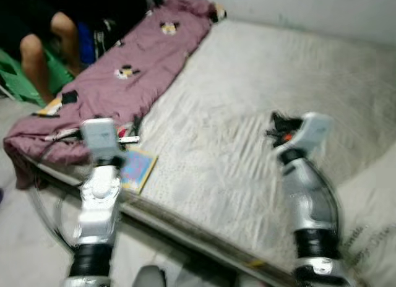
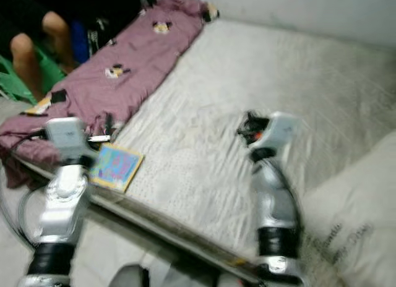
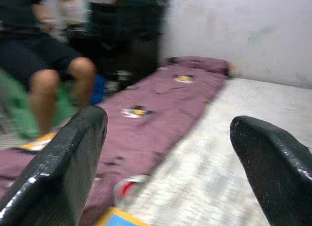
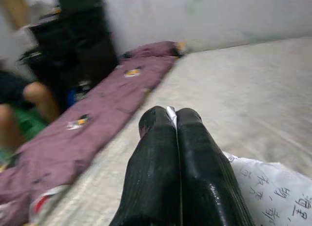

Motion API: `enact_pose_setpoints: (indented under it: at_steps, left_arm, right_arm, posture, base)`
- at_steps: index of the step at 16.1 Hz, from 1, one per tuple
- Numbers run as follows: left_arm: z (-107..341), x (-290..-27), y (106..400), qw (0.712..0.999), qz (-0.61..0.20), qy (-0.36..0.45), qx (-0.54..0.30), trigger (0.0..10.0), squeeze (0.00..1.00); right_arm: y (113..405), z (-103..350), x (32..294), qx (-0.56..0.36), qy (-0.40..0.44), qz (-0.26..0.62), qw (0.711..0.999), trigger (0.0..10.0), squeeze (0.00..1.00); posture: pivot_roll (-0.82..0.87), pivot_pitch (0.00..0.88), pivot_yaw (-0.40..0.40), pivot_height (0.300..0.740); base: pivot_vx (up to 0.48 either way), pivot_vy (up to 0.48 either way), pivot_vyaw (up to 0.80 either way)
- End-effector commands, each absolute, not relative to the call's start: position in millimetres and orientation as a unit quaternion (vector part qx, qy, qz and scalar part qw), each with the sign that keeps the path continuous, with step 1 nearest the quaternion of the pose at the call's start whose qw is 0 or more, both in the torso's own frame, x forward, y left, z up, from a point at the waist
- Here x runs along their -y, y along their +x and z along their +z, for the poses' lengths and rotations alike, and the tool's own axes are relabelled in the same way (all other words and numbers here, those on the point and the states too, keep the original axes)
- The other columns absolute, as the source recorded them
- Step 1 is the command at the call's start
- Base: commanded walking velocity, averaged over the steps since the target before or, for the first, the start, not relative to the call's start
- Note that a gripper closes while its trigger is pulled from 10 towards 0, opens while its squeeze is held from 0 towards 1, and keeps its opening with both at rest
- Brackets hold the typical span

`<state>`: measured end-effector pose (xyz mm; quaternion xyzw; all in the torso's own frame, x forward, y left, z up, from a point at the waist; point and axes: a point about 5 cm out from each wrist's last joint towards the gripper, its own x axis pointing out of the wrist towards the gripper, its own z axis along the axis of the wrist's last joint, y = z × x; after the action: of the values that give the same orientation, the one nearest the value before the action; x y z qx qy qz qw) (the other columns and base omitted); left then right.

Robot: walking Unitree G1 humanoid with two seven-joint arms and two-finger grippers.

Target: Clean up the room

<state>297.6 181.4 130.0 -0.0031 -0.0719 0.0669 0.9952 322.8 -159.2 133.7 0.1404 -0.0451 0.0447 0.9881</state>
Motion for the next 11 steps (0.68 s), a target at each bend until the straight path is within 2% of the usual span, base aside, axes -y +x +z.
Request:
enact_pose_setpoints:
  at_steps: [1,9,11]
  left_arm:
    - [122.7,-188.7,295.1,0.995,0.082,0.002,0.053,10.0,0.00]
    - [115.4,-182.4,289.5,0.997,0.064,-0.005,0.043,10.0,0.00]
    - [118.0,-180.7,295.6,0.997,0.058,-0.004,0.044,10.0,0.00]
  right_arm:
    - [323.2,131.3,155.6,0.038,0.125,0.049,0.990,10.0,0.00]
    - [321.6,129.9,156.4,0.042,0.096,0.048,0.993,10.0,0.00]
    - [326.9,131.6,155.3,0.042,0.095,0.049,0.993,10.0,0.00]
  posture:
    - [-0.06,0.000,0.040,0.740]
    - [-0.06,0.000,0.040,0.740]
    - [-0.06,0.000,0.039,0.740]
  base:
    - [0.000,0.000,0.00]
    - [0.000,0.000,0.00]
    - [0.000,0.000,0.00]
